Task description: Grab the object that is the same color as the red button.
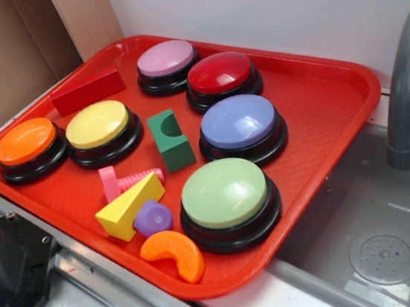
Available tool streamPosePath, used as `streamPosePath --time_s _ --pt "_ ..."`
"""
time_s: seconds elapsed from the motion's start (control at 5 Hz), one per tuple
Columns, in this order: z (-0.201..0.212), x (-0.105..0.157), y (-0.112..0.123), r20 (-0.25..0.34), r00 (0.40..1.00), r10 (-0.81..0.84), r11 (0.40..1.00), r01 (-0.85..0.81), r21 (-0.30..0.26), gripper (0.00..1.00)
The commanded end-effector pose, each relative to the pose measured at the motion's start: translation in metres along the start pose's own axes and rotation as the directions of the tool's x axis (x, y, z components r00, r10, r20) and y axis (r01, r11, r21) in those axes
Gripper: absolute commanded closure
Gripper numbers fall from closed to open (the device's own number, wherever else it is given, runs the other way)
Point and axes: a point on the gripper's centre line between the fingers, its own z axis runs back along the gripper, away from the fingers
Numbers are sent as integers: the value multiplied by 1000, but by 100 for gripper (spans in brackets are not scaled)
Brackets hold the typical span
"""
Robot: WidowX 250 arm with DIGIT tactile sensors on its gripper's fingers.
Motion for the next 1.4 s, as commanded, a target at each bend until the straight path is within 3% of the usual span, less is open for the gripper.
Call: streamPosePath --time_s 0.0,0.2,0.4,0.6,1.0,1.2 --pt "0 0 0 0 1000 0 1000 0 0 0" --pt "-18 22 20 12 1000 -26 1000 26 3 0" --pt "-32 45 40 17 999 -45 997 47 -68 0" --pt "-48 64 62 26 997 -73 997 72 23 0" --pt "-106 108 118 81 981 -175 979 165 120 0" --pt "-129 120 132 80 972 -219 970 208 126 0"
